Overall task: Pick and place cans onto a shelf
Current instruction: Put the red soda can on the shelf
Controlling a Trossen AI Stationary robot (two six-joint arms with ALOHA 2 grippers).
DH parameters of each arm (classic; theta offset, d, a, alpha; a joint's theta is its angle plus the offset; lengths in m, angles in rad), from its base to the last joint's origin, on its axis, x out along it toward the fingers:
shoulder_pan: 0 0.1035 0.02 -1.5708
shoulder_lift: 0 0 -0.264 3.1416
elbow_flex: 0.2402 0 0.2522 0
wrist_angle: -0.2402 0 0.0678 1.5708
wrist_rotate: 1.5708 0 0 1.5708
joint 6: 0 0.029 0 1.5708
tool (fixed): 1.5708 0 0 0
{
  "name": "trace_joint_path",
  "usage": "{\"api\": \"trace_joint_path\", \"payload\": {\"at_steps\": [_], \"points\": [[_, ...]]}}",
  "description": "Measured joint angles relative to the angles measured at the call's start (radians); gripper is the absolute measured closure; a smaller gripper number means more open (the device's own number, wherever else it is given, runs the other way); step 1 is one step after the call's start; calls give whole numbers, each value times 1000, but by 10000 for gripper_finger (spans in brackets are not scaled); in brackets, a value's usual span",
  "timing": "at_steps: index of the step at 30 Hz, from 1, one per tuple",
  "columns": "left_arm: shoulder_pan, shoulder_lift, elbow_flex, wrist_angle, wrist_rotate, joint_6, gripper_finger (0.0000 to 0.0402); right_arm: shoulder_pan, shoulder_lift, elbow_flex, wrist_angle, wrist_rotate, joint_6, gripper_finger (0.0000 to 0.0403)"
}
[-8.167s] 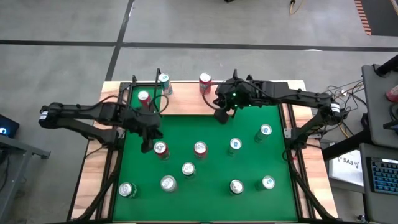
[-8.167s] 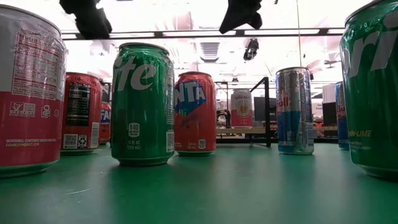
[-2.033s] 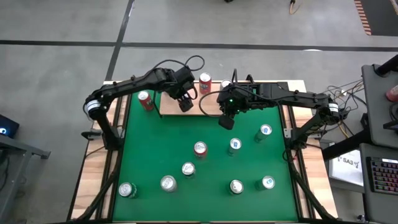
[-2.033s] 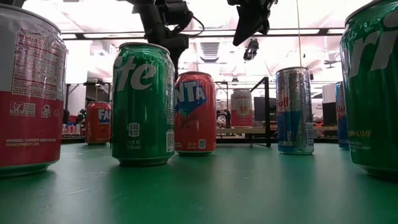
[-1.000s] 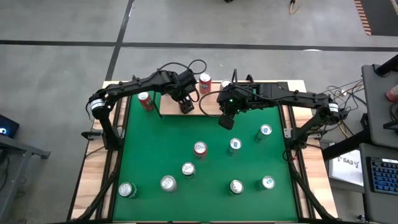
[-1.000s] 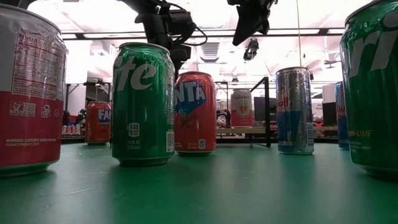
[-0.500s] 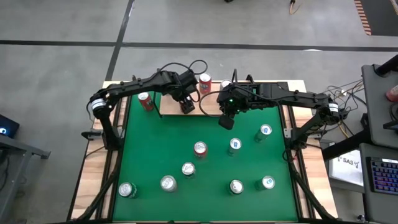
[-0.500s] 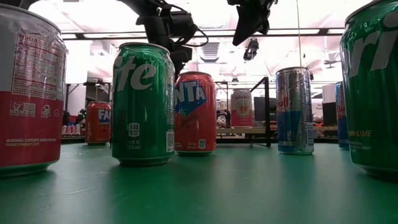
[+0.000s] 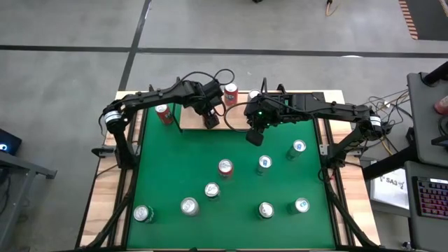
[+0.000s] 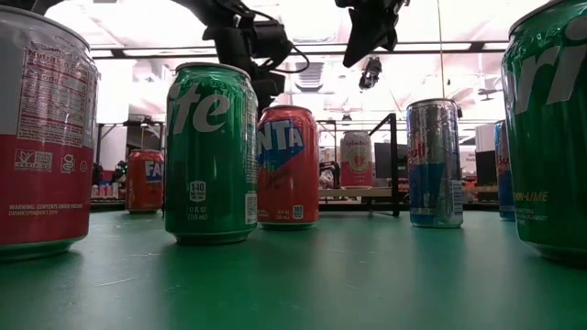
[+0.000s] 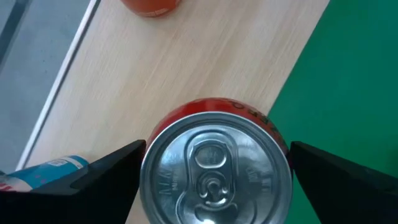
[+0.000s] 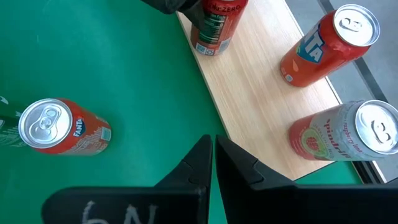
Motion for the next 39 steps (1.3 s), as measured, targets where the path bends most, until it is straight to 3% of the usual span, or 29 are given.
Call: {"api": "trace_joint_path", "payload": {"at_steps": [13, 20, 23, 28, 34, 39], "points": [[1, -131, 21, 6, -5, 114, 22, 0, 0, 0, 67, 0, 24, 390], [-26, -284, -17, 48, -7, 149, 69, 0, 15, -2, 182, 1, 7, 390], [-47, -375, -101, 130, 10, 182, 103, 0, 48, -2, 240, 0, -11, 390], [-80, -553, -334, 357, 130, 202, 168, -1, 121, -3, 318, 0, -19, 390], [-112, -727, -645, 677, 132, 198, 247, -1, 215, -3, 450, -1, -36, 390], [-119, -804, -831, 874, 132, 195, 312, -14, 278, -3, 526, -2, -26, 390]]}}
